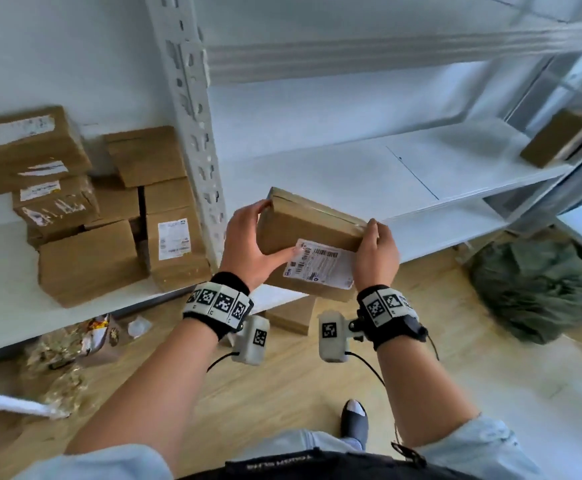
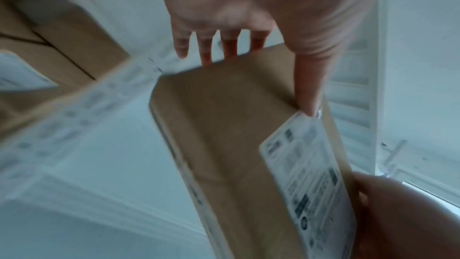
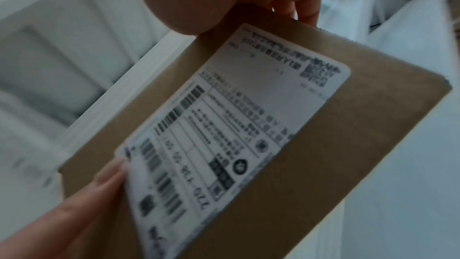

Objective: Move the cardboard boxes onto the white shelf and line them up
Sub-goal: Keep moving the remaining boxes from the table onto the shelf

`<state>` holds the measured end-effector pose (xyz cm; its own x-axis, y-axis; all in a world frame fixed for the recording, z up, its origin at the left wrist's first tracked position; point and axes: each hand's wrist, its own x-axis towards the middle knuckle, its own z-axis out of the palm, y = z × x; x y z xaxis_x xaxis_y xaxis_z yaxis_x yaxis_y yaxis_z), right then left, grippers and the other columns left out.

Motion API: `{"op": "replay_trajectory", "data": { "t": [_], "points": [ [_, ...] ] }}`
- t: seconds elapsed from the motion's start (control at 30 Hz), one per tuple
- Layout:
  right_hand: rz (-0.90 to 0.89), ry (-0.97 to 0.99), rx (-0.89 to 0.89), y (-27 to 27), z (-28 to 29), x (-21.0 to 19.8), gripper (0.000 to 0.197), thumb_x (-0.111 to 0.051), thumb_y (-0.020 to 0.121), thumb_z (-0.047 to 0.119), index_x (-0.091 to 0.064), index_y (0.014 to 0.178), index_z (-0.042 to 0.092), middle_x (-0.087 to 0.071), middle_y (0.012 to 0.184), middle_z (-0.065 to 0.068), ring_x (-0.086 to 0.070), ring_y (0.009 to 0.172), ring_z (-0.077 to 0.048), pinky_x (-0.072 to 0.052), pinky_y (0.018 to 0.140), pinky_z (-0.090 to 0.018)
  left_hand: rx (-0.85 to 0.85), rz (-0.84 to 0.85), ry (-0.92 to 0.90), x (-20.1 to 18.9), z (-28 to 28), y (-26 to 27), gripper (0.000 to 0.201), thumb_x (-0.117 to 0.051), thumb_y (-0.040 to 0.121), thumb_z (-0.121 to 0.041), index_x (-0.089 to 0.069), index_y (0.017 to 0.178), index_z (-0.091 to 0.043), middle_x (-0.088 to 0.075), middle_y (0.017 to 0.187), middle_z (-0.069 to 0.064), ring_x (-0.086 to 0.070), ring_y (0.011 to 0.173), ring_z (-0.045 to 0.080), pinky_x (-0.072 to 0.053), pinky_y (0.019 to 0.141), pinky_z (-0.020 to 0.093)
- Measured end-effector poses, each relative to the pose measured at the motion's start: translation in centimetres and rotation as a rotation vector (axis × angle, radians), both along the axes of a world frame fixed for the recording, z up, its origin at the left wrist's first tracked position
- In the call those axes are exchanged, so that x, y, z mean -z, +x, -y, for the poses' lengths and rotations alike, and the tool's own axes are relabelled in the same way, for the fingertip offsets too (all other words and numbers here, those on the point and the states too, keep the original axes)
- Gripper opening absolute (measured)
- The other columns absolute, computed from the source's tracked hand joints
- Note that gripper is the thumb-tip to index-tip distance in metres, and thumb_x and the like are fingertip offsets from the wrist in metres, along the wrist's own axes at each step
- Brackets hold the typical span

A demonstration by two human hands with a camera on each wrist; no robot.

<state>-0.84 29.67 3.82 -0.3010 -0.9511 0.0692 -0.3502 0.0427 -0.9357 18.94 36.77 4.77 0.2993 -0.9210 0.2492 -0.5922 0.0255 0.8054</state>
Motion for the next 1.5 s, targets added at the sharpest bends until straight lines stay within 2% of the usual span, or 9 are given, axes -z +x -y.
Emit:
{"op": "replay_trajectory", "data": {
  "t": [0.1, 0.27, 0.4, 0.57, 0.7, 0.8, 0.9, 1.1, 1.5],
  "points": [
    [0.081, 0.108, 0.092, -5.8, 4.2, 0.7, 0.044, -0.036, 0.105, 0.041, -0.068, 0.109, 0.011, -0.066, 0.105, -0.009, -0.057, 0.107, -0.029, -0.039, 0.088, -0.032, 0.207, -0.065, 0.025, -1.0, 5.8, -4.9, 0.097, -0.074, 0.063, -0.066, -0.032, 0.148, -0.045, -0.034, 0.148, 0.000, -0.038, 0.133, 0.009, -0.033, 0.109, 0.020],
    [0.113, 0.192, 0.212, -15.8, 10.6, 1.1, 0.045, -0.035, 0.104, 0.041, -0.071, 0.101, 0.013, -0.066, 0.098, -0.007, -0.059, 0.096, -0.027, -0.041, 0.084, -0.031, 0.400, -0.018, 0.136, -2.8, 15.7, -12.7, 0.088, -0.069, 0.068, -0.072, -0.027, 0.144, -0.061, -0.041, 0.148, 0.000, -0.047, 0.132, 0.020, -0.045, 0.107, 0.045],
    [0.093, 0.156, 0.203, -22.9, 16.2, 1.0, 0.038, -0.042, 0.103, 0.037, -0.071, 0.101, 0.012, -0.068, 0.101, -0.007, -0.061, 0.102, -0.028, -0.042, 0.084, -0.031, 0.498, 0.037, 0.114, -3.9, 23.2, -20.2, 0.090, -0.070, 0.068, -0.069, -0.031, 0.147, -0.054, -0.056, 0.127, -0.001, -0.057, 0.115, 0.019, -0.049, 0.100, 0.044],
    [-0.041, -0.068, -0.009, -29.1, 22.2, -0.4, 0.037, -0.057, 0.095, 0.047, -0.063, 0.122, 0.022, -0.059, 0.126, 0.002, -0.053, 0.116, -0.013, -0.043, 0.099, -0.033, 0.354, 0.471, 0.092, -3.8, 30.6, -29.1, 0.089, -0.074, 0.069, -0.067, -0.032, 0.147, -0.054, -0.038, 0.153, 0.002, -0.039, 0.134, 0.030, -0.030, 0.112, 0.043],
    [0.138, 0.017, -0.139, -32.2, 26.9, -1.2, 0.050, -0.063, 0.082, 0.062, -0.058, 0.122, 0.032, -0.058, 0.131, 0.003, -0.054, 0.118, -0.013, -0.043, 0.100, -0.032, 0.359, 0.584, 0.053, -3.3, 35.4, -33.7, 0.091, -0.078, 0.064, -0.064, -0.037, 0.145, -0.051, -0.037, 0.154, 0.000, -0.037, 0.133, 0.028, -0.027, 0.109, 0.043],
    [0.262, 0.045, -0.178, -33.8, 30.4, -1.3, 0.060, -0.063, 0.078, 0.060, -0.063, 0.121, 0.018, -0.069, 0.115, 0.001, -0.066, 0.102, -0.010, -0.052, 0.082, -0.022, 0.364, 0.601, 0.035, -2.8, 39.1, -36.1, 0.091, -0.080, 0.062, -0.060, -0.041, 0.143, -0.050, -0.038, 0.153, -0.002, -0.038, 0.132, 0.027, -0.027, 0.107, 0.042],
    [0.245, 0.013, -0.156, -35.5, 34.1, -0.8, 0.029, -0.061, 0.095, 0.036, -0.066, 0.110, 0.011, -0.071, 0.094, 0.004, -0.065, 0.079, 0.002, -0.047, 0.067, -0.013, 0.373, 0.617, 0.025, -2.1, 43.4, -38.2, 0.088, -0.081, 0.058, -0.058, -0.046, 0.139, -0.049, -0.041, 0.152, -0.004, -0.041, 0.130, 0.026, -0.028, 0.105, 0.042],
    [0.233, 0.047, -0.048, -39.1, 42.9, 1.0, 0.021, -0.058, 0.088, 0.047, -0.071, 0.092, 0.031, -0.070, 0.088, 0.008, -0.066, 0.091, -0.019, -0.055, 0.089, -0.053, 0.454, 0.636, 0.027, -0.7, 53.8, -42.4, 0.083, -0.066, 0.051, -0.061, -0.055, 0.132, -0.046, -0.045, 0.151, -0.003, -0.044, 0.124, 0.027, -0.030, 0.100, 0.041],
    [0.176, 0.033, 0.106, -48.0, 58.9, 1.8, 0.024, -0.050, 0.088, 0.055, -0.067, 0.084, 0.040, -0.069, 0.082, 0.015, -0.067, 0.094, -0.024, -0.053, 0.088, -0.057, 0.483, 0.649, 0.055, -0.3, 71.6, -52.8, 0.079, -0.073, 0.056, -0.060, -0.056, 0.131, -0.045, -0.046, 0.150, -0.001, -0.045, 0.124, 0.029, -0.030, 0.100, 0.041]
  ]
}}
